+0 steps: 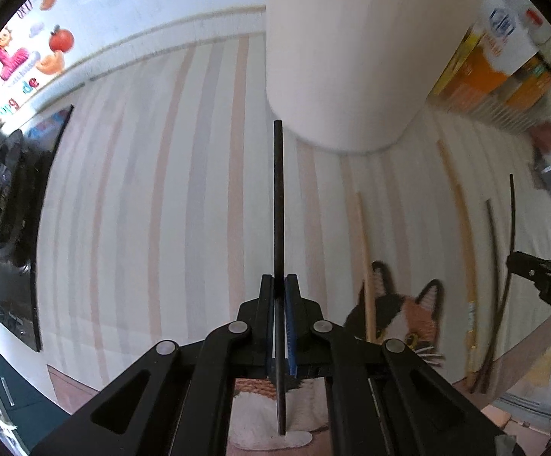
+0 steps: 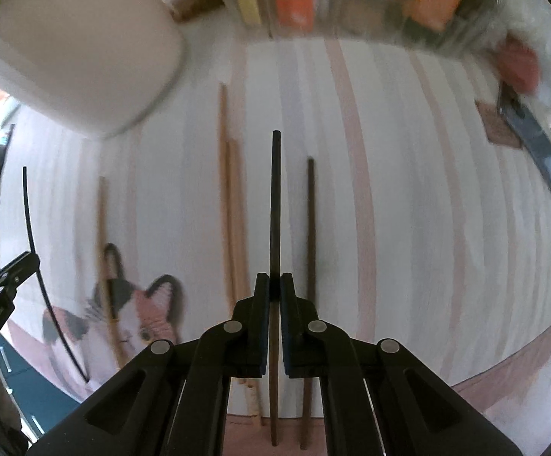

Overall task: Organize utensils
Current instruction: 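Lift both dark chopsticks and carry them toward the cream holder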

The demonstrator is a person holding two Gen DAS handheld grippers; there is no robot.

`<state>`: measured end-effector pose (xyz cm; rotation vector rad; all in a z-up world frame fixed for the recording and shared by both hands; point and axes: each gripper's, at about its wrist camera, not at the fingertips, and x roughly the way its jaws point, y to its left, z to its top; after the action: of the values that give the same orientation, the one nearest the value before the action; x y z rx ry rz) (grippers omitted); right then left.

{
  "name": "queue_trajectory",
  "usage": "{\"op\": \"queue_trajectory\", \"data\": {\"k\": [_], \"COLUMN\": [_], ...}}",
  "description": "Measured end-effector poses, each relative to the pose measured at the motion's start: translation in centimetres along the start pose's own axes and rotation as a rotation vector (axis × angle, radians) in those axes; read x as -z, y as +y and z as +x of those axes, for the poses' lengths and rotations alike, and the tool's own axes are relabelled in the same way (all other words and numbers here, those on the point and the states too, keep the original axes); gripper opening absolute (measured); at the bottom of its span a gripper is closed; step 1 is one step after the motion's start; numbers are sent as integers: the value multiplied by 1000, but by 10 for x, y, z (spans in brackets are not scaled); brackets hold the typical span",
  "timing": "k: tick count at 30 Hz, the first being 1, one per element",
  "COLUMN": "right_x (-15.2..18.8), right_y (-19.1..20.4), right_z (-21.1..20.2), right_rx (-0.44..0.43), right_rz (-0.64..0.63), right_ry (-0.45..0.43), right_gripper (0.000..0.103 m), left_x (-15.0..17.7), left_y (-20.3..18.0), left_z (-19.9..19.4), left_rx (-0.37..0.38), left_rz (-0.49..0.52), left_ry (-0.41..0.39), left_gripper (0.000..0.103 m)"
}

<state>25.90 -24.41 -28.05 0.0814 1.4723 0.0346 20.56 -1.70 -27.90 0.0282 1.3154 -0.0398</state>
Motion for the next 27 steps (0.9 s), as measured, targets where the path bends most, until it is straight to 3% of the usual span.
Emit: {"op": "queue_trajectory", "data": {"k": [8, 21, 24, 27], "right_x": [4, -56, -74, -88], "right_y": [11, 34, 45, 54], "right_z": [-68, -247, -288, -304], "right_rx": [-54, -231, -273, -304], "right_rz": [-43, -65, -90, -117], "right_ry": [-171, -551, -623, -618], "right_gripper": [5, 5, 5, 5], "left_x": [-7, -59, -69, -74], "left_y": [1, 10, 16, 23], "left_z": [-83, -233, -255, -256], "left_rx": [27, 104, 113, 132], "left_rz": [-21, -41, -47, -41], "left_ry": [-203, -561, -613, -619], "left_gripper": [2, 0, 0, 5]}}
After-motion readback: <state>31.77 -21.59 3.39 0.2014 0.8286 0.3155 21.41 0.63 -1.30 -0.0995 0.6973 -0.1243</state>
